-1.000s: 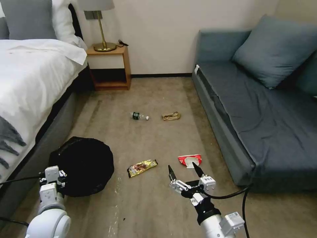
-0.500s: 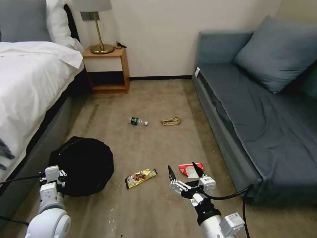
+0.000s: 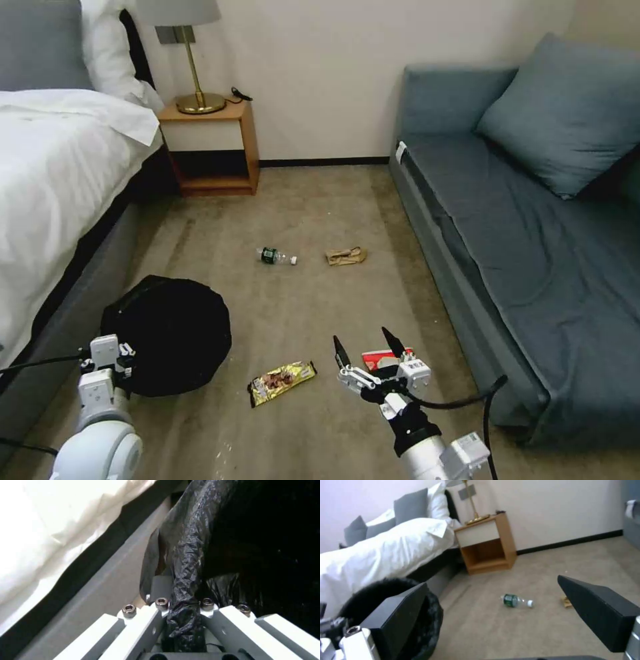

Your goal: Pick up the trash bin, then pick up the garbage on the floor and place it into the trash bin.

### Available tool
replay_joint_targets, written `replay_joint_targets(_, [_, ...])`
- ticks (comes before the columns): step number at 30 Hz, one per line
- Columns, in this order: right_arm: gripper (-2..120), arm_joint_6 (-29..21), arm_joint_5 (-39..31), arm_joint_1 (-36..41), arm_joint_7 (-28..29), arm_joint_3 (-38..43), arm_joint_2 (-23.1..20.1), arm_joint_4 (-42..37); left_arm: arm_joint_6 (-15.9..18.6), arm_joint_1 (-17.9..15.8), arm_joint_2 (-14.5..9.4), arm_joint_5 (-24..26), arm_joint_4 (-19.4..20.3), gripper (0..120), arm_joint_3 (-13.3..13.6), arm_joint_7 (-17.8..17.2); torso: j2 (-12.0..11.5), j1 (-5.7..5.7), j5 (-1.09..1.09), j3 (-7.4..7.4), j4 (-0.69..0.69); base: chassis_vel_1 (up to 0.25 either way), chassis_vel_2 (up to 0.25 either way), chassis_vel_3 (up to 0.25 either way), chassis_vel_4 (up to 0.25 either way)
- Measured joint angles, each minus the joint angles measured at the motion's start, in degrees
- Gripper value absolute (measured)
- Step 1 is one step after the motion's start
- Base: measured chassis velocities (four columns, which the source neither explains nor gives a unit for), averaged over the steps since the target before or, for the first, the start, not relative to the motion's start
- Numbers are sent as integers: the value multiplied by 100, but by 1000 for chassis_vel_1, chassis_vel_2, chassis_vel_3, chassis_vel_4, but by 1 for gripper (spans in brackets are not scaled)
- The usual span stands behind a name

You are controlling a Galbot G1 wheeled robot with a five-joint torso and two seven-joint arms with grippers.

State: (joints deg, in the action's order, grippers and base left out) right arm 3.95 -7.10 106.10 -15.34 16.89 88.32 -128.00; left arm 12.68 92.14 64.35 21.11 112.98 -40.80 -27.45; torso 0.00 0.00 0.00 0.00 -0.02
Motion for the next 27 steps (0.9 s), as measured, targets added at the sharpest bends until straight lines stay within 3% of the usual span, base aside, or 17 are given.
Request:
replay_joint_targets(5, [100, -422, -246, -394, 22, 131, -371, 188, -139, 20, -47, 44, -98, 3, -71, 92, 0, 0, 0, 0, 2, 0, 0, 0, 0])
replay_joint_targets(13, [100, -1066, -915, -1527, 240, 203, -1641, 838, -404, 26, -141, 81, -282, 2, -291, 261, 0, 0, 2, 0, 2, 0, 0, 0, 0])
replay_joint_targets(15, [100, -1098, -982, -1665, 243, 168, -1779, 924, -407, 26, -144, 85, -290, 2, -303, 270, 0, 0, 2, 0, 1, 0, 0, 0, 0])
replay_joint_targets(16, [100, -1150, -1179, -2084, 243, 52, -2120, 1235, -412, 27, -144, 91, -325, 2, -328, 303, 0, 0, 2, 0, 2, 0, 0, 0, 0])
replay_joint_targets(19, [100, -1203, -1385, -2498, 191, -122, -2417, 1548, -419, 27, -130, 92, -374, 2, -340, 324, 0, 0, 2, 0, 2, 0, 0, 0, 0])
replay_joint_targets(21, [100, -1263, -1635, -3167, 3, -441, -2713, 2081, -463, 16, -127, 92, -482, 2, -314, 375, 0, 0, 1, 0, 0, 0, 0, 0, 0])
replay_joint_targets(23, [100, -1268, -1670, -3291, -22, -510, -2753, 2182, -472, 12, -132, 86, -503, 2, -307, 385, 0, 0, 1, 0, 1, 0, 0, 0, 0])
replay_joint_targets(25, [100, -1274, -1819, -4275, -139, -1159, -2940, 2941, -520, 10, -178, 49, -620, 2, -279, 439, 0, 0, 0, 0, 1, 0, 0, 0, 0])
replay_joint_targets(27, [100, -1274, -1825, -4403, -149, -1268, -2952, 3044, -524, 16, -188, 48, -636, 2, -277, 449, 0, 0, 0, 0, 2, 0, 0, 0, 0])
